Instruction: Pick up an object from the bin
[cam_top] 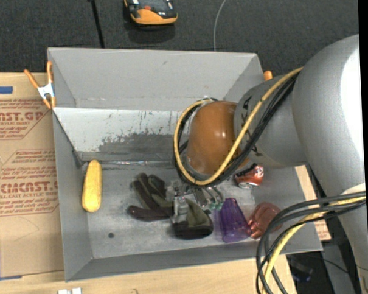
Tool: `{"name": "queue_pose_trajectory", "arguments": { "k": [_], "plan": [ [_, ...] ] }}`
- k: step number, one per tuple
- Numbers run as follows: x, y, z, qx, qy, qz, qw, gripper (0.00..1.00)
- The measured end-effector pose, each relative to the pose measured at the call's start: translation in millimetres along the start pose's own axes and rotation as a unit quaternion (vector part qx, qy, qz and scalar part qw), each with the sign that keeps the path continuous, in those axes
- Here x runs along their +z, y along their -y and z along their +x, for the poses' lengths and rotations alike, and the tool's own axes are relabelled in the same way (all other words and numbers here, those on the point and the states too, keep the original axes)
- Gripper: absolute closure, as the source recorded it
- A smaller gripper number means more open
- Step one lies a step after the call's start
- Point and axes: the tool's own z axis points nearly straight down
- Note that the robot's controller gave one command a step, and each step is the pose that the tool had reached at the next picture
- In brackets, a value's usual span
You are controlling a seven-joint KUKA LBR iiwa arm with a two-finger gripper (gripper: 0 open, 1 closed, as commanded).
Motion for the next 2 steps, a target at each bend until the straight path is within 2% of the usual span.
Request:
{"name": "queue_pose_trajectory", "arguments": {
  "k": [1,2],
  "plan": [
    [0.0,0.0,0.0,0.000,0.0000,0.000,1.0000,1.00],
    [-154.8,9.3,4.0,-0.016,0.0013,0.000,0.9999,1.00]
  ]
}}
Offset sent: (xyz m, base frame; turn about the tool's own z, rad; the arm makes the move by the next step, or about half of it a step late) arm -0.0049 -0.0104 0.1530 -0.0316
